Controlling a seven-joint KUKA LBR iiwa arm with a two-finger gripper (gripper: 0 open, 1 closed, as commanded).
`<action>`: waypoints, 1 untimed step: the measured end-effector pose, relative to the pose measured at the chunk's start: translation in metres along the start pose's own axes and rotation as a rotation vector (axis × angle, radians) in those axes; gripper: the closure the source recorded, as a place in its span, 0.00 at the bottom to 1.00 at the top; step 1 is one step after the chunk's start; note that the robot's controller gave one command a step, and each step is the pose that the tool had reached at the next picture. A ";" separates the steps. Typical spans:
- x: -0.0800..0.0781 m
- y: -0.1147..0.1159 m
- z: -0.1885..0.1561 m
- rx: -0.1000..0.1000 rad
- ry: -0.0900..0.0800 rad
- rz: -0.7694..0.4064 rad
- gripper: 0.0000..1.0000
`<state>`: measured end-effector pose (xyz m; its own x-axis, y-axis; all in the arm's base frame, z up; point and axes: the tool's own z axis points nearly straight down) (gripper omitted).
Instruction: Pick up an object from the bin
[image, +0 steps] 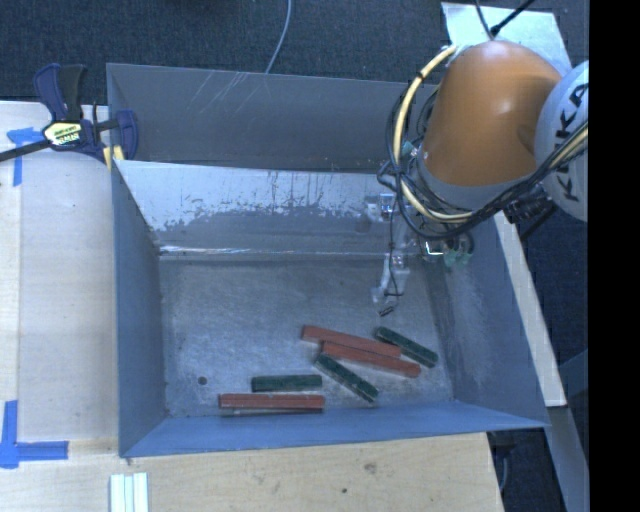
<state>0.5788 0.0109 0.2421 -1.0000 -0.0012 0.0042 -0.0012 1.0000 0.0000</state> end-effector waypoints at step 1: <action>-0.001 0.000 -0.004 0.000 -0.008 0.000 0.00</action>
Offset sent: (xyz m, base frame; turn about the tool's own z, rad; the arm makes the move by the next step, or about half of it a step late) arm -0.0710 -0.0134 -0.1721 0.3293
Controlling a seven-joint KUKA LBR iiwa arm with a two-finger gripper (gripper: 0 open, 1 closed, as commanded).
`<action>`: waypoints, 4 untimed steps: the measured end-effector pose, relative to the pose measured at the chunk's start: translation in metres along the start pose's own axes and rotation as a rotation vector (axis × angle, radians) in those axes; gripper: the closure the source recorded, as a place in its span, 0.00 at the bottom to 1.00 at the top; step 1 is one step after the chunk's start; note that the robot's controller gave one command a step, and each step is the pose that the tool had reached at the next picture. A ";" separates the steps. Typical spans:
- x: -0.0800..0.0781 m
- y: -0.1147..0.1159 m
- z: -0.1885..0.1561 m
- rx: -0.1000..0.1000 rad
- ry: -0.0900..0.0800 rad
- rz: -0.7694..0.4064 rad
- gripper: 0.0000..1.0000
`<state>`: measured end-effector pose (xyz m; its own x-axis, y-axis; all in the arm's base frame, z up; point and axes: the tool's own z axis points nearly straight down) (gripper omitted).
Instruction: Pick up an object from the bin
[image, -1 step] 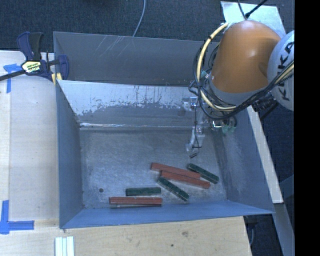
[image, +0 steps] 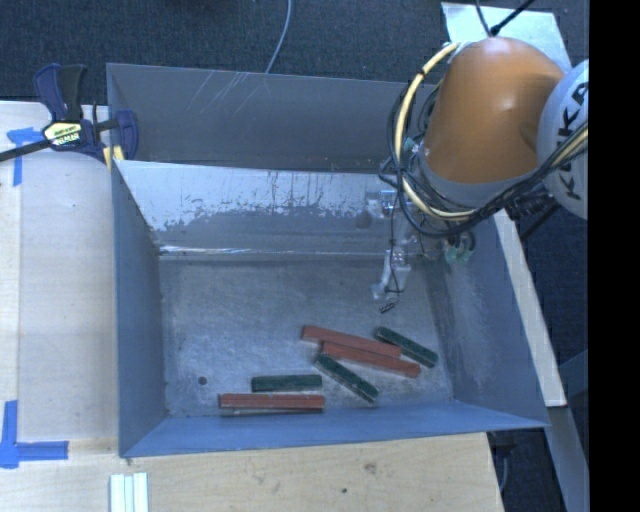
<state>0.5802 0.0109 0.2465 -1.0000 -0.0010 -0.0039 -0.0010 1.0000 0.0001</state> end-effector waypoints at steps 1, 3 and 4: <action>0.023 -0.004 0.055 0.000 -0.002 0.106 0.00; 0.079 -0.014 0.090 0.000 0.004 0.138 0.00; 0.067 -0.005 0.171 0.000 -0.001 0.213 0.00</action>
Offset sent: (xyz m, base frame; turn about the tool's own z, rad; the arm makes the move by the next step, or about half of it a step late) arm -0.0792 0.0022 -0.0865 -0.0236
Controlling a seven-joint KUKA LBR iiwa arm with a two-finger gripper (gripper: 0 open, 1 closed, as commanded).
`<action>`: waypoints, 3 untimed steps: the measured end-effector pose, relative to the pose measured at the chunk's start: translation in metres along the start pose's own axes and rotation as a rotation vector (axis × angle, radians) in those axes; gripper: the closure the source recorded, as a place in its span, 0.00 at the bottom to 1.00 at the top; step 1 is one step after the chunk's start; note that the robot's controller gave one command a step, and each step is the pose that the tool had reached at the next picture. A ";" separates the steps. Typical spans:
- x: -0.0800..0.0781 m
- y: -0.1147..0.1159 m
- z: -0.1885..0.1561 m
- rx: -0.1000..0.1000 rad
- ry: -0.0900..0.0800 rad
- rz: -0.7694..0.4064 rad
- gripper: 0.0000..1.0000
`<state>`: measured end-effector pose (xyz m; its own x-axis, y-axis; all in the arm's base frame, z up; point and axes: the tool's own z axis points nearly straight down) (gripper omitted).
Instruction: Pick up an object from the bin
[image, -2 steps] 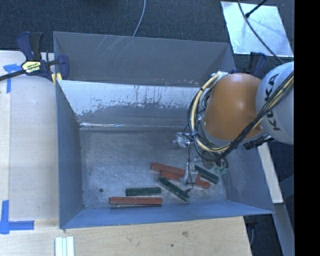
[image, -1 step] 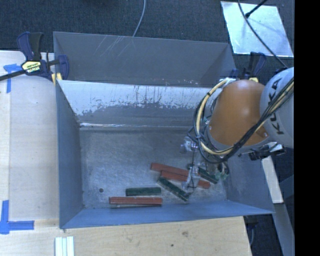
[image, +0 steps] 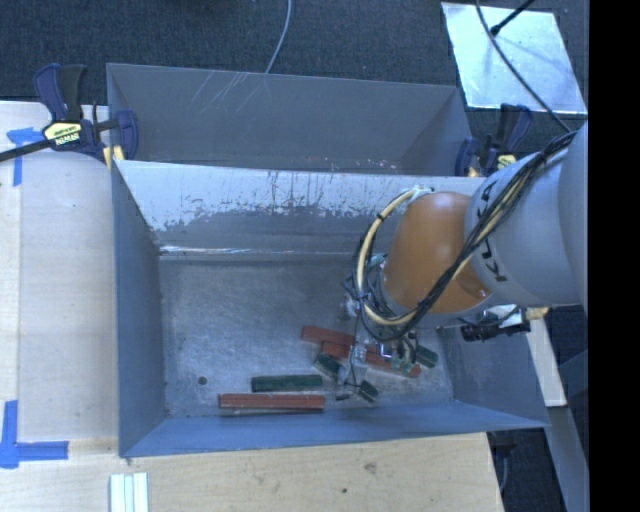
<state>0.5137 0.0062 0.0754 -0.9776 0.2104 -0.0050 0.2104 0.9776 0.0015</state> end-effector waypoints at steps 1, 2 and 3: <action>0.002 0.000 0.025 -0.003 0.001 0.051 1.00; 0.002 0.000 0.023 -0.004 0.001 0.059 1.00; 0.003 0.000 0.017 -0.003 0.004 0.060 1.00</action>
Offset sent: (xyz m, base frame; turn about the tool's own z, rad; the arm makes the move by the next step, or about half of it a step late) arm 0.0000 0.0000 0.0000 0.0000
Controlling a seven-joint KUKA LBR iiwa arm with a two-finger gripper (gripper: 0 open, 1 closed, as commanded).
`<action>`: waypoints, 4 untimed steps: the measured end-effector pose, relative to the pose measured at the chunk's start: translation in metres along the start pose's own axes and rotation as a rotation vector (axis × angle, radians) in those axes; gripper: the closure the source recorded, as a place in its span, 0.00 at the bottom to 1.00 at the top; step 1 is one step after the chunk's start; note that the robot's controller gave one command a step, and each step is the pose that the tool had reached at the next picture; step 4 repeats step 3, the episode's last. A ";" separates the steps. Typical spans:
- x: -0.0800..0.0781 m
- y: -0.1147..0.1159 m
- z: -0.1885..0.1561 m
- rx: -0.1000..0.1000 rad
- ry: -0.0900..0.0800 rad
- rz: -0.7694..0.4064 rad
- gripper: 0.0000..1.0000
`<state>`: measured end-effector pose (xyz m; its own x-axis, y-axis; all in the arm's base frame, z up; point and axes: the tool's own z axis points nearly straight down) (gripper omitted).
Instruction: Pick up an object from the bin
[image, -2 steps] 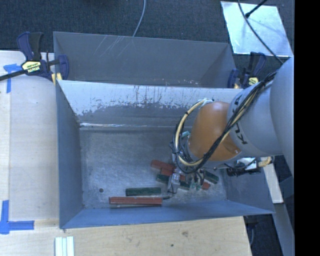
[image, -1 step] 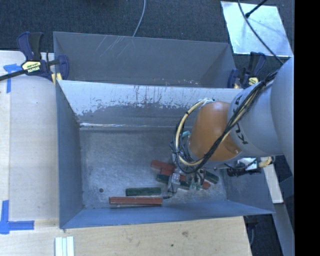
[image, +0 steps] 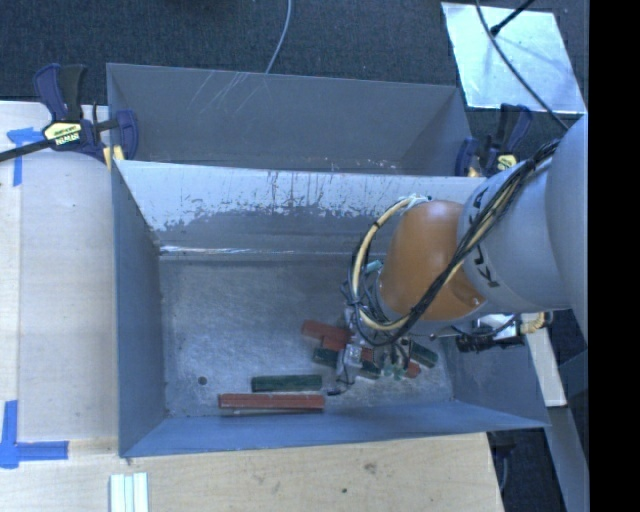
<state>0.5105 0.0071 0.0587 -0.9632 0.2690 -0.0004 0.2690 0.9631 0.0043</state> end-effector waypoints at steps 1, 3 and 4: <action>-0.002 0.001 -0.014 -0.001 -0.011 -0.001 1.00; -0.001 -0.001 -0.029 0.003 -0.002 -0.002 1.00; -0.001 -0.001 -0.029 0.003 -0.002 -0.002 1.00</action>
Offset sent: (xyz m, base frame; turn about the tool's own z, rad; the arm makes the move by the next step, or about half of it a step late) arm -0.0001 0.0000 0.0409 0.0000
